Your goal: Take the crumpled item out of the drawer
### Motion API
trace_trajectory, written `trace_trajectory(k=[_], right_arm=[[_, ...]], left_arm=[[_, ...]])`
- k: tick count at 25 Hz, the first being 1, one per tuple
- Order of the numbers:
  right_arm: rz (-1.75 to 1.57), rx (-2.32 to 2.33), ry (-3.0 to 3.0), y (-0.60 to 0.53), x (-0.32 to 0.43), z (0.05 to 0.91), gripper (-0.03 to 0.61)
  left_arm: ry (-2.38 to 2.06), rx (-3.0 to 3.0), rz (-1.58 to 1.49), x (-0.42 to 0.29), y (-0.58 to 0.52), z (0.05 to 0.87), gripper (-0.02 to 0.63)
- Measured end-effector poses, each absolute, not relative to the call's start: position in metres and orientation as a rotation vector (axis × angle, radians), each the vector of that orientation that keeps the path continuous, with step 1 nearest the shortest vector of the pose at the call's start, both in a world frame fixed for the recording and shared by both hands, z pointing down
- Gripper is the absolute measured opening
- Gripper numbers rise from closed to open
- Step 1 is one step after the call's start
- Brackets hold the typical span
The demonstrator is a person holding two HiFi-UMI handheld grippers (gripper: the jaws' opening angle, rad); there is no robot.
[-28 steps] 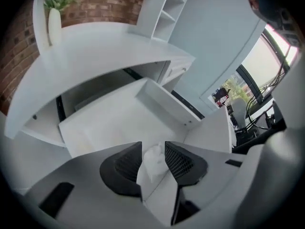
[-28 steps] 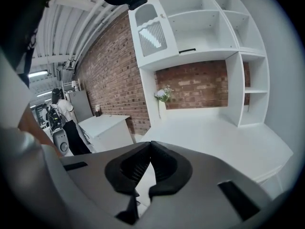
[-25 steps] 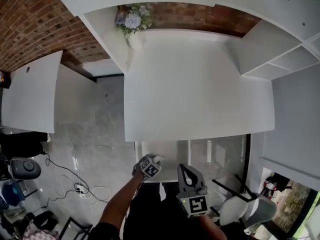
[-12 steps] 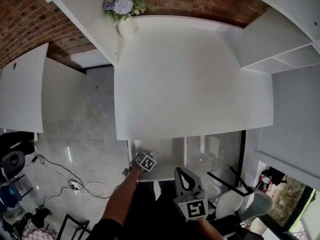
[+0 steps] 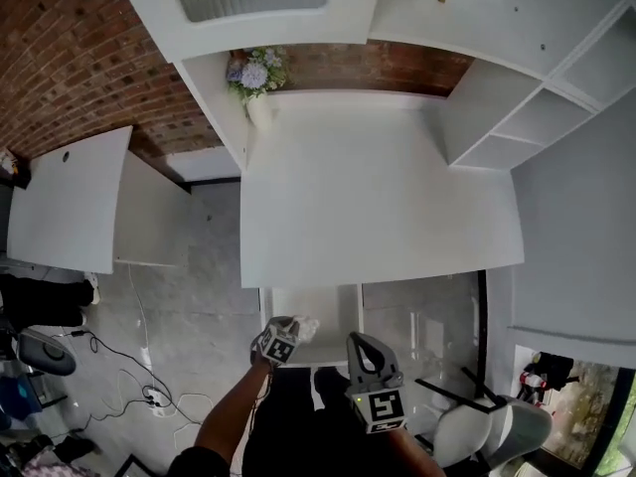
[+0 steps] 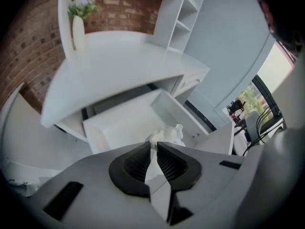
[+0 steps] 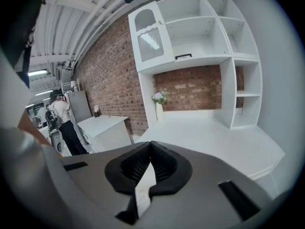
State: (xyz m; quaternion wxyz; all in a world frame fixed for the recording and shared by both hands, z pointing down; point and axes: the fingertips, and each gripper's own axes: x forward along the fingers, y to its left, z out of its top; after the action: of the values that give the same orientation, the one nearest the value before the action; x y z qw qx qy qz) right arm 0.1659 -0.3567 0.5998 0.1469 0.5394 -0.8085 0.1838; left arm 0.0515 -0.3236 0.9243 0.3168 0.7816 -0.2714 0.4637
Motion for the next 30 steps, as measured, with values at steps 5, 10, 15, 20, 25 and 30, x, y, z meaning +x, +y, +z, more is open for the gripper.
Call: trace_trajectory(k=[5,10,15,20,25,30], right_arm=[[0.391,1.492,-2.468,-0.334,0.168,0.554,0.014],[0.293,1.447,-2.545,-0.305,0.159,0.518,0.014],[0.286,1.466,-2.562,-0.279,0.150,0.497,0.014],[0.265,1.487,-2.551,-0.260,0.143,0.485,0.014],[0.287,1.555,-2.515,-0.253,0.137,0.482,0.014],[0.277,1.575,-2.518,-0.248,0.123,0.483,0.014]], left_arm=[[-1.246,2.202,0.856,0.030,-0.349,0.767,0.060],[-1.612,2.261,0.593,-0.001,-0.324,0.619,0.060],[-1.720,2.274,0.405,-0.015,-0.282,0.541,0.060],[-1.742,2.292,0.302,-0.017,-0.258,0.506,0.060],[-1.676,2.327,0.365,-0.017,-0.251,0.508,0.061],[-1.609,2.365,0.386,-0.021,-0.247,0.519,0.061]])
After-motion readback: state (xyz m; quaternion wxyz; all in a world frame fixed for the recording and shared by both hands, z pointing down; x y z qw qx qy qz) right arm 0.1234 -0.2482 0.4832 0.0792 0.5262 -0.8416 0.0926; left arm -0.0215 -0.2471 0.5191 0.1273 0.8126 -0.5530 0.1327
